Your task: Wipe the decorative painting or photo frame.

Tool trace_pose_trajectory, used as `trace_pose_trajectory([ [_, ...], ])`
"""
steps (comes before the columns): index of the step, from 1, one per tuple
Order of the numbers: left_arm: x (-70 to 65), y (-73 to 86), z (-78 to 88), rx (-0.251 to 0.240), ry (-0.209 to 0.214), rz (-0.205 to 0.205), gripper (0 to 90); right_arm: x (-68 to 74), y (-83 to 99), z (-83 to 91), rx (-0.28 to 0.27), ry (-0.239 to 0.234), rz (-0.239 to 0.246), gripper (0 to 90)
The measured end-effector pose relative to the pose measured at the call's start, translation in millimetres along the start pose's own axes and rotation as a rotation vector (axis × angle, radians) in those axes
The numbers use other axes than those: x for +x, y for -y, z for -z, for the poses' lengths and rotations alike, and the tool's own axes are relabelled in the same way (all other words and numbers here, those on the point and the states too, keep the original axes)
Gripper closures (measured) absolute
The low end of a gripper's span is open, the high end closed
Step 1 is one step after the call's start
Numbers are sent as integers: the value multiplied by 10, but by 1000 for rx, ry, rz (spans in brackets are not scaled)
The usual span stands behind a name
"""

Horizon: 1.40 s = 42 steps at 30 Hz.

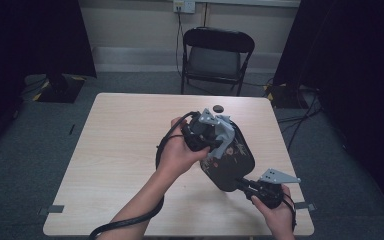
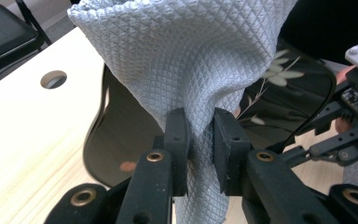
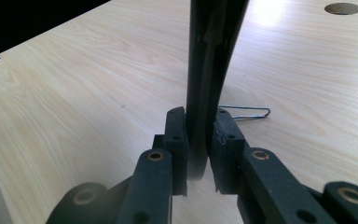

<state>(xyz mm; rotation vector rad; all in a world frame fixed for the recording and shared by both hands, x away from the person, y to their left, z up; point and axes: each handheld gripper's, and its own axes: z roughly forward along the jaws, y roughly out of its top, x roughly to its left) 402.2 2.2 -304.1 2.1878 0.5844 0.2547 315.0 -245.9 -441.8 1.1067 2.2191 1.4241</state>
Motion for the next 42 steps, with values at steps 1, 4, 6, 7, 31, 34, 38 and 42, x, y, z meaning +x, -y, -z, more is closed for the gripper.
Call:
trace_pose_trajectory([
  [1,-9,1,-33,5,5,-3,773,0,0,0,0,0,0,790],
  [4,-25,24,-103,21,11,-9,774,0,-1,0,1,0,2,790],
  [6,-31,52,-148,25,16,-6,773,-3,0,1,0,-1,1,790],
  [7,-33,69,-166,20,18,-3,773,-3,-1,1,1,-1,1,790],
  [31,2,664,-560,101,32,51,771,-1,-3,-4,0,0,-8,791],
  [34,-12,766,-632,111,36,61,771,0,-4,-4,1,1,-6,790],
  [38,-27,875,-707,124,43,67,772,1,-4,-4,1,1,-6,791],
  [42,-47,971,-779,136,47,76,771,2,-3,-4,1,1,-8,791],
])
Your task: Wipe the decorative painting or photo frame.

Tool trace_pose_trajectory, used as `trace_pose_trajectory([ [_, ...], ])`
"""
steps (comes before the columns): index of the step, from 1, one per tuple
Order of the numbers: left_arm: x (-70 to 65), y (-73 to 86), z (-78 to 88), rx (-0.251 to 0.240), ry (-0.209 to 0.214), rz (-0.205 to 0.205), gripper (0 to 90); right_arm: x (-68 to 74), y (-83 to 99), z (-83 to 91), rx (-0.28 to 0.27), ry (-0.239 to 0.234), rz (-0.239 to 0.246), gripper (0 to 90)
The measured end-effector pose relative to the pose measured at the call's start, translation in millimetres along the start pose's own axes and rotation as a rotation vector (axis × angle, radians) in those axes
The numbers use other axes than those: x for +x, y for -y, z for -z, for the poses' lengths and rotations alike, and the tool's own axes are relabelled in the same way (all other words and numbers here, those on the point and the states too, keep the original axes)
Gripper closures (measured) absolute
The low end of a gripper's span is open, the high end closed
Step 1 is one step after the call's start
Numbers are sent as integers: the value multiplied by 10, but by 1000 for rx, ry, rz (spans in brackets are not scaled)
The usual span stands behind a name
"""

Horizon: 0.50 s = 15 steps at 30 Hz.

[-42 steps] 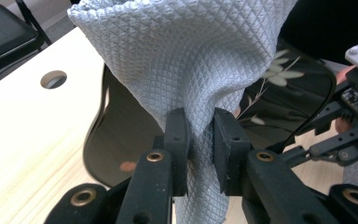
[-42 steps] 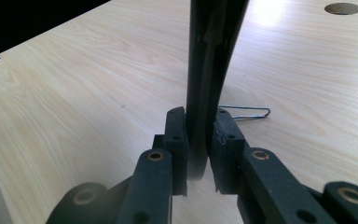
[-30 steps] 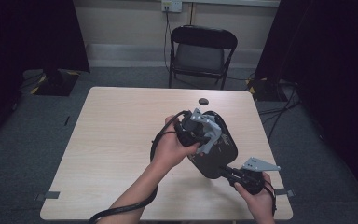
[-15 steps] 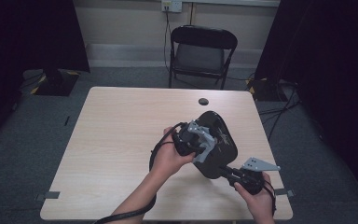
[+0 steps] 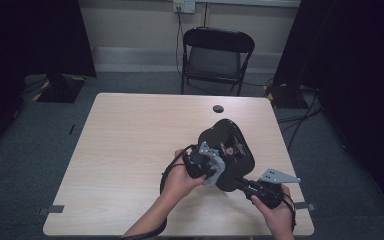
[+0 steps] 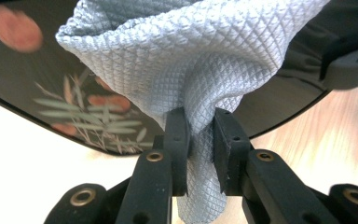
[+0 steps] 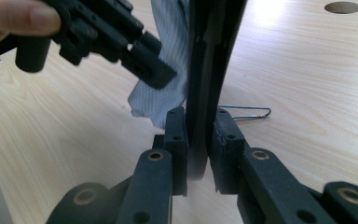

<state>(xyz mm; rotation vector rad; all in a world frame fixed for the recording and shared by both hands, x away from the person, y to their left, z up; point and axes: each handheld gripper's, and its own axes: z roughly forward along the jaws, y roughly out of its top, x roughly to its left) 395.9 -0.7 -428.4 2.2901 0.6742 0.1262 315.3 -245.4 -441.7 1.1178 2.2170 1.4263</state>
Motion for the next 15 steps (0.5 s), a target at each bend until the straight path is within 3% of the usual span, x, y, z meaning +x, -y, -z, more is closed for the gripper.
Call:
trace_pose_trajectory([
  [9,-1,194,-200,46,13,10,769,-3,-1,0,0,-2,1,791],
  [15,-14,186,-198,68,11,2,767,-4,-1,0,-1,0,1,791],
])
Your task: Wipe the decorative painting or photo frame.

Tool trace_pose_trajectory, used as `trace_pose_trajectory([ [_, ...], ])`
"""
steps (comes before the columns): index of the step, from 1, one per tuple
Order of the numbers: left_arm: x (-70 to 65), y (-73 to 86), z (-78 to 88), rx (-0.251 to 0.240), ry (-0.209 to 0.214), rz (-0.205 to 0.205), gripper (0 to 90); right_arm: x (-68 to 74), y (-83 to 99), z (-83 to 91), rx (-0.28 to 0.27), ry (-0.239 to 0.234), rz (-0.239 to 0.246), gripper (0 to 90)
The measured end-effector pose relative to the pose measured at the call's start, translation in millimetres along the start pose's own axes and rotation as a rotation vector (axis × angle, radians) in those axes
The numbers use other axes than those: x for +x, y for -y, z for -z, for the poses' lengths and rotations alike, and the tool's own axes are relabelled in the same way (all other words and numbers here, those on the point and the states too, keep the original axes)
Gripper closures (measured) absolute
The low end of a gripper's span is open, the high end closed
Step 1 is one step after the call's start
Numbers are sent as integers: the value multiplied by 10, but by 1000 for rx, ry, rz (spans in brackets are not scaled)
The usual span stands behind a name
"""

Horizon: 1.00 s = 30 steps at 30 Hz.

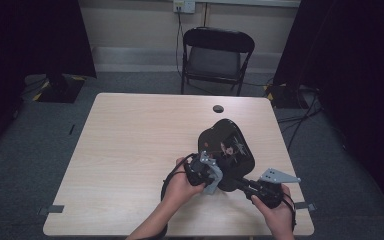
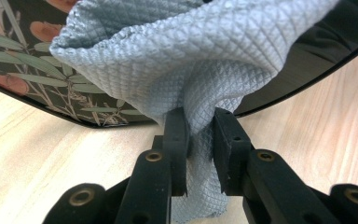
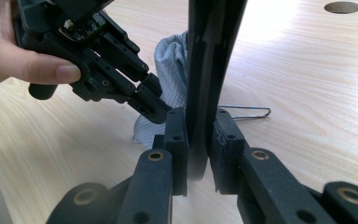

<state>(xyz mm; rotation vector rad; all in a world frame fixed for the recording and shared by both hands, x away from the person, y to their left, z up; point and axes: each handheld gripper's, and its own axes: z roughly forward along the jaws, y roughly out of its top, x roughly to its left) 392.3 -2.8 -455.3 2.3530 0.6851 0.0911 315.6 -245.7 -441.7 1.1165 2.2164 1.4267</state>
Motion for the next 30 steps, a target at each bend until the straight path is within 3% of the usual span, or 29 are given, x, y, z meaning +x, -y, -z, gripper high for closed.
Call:
trace_pose_trajectory([
  [5,-1,-94,202,-37,6,2,769,-3,2,-1,-3,-2,-6,791],
  [9,24,-237,464,-82,-23,-5,765,-7,5,-1,-5,-3,-6,791],
  [14,29,-523,842,-137,-53,-34,765,-6,5,-3,-6,-1,-9,791],
  [18,-26,-726,1030,-170,-51,-64,765,-7,7,-4,-8,-1,-9,791],
  [24,-136,-949,1144,-193,-48,-77,766,-5,9,-4,-9,-2,-12,792],
  [28,-211,-1049,1120,-201,-42,-95,766,-4,5,-4,-5,0,-8,792],
  [30,-235,-1070,1089,-200,-40,-84,763,-1,5,-4,-5,-2,-8,792],
])
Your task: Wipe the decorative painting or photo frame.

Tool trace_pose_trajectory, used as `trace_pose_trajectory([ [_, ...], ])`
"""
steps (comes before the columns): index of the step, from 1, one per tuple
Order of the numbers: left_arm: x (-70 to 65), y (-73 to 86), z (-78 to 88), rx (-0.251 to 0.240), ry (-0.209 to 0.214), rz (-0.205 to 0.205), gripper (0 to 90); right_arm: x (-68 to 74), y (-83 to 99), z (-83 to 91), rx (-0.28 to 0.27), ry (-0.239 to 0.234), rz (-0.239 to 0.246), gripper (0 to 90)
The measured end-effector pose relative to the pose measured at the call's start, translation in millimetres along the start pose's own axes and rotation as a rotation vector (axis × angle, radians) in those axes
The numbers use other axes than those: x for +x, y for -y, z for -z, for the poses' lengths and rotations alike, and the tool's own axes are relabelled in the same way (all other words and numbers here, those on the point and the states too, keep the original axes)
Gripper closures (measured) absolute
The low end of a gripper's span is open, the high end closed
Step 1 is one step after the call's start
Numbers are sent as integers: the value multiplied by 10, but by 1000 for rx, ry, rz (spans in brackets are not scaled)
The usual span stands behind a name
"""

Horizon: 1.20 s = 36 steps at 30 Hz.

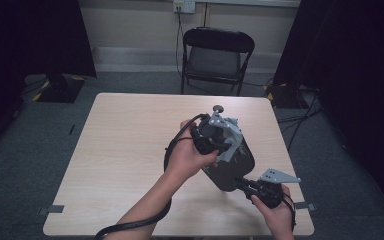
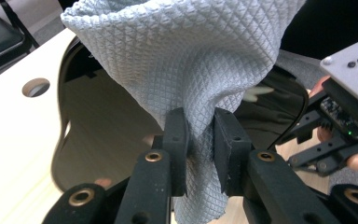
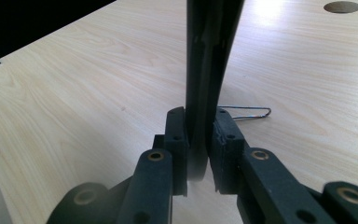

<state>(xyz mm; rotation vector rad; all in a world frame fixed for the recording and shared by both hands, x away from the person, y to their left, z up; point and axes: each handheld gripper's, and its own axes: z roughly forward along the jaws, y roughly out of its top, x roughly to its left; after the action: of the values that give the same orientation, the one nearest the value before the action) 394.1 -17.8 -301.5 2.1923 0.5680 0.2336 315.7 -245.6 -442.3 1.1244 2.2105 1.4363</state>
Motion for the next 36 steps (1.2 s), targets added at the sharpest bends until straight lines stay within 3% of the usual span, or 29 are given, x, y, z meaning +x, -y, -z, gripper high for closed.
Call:
trace_pose_trajectory([
  [14,-17,125,-130,25,7,1,769,5,-4,-2,2,3,1,792],
  [36,-26,730,-549,129,31,41,773,11,-7,-4,4,7,3,791],
])
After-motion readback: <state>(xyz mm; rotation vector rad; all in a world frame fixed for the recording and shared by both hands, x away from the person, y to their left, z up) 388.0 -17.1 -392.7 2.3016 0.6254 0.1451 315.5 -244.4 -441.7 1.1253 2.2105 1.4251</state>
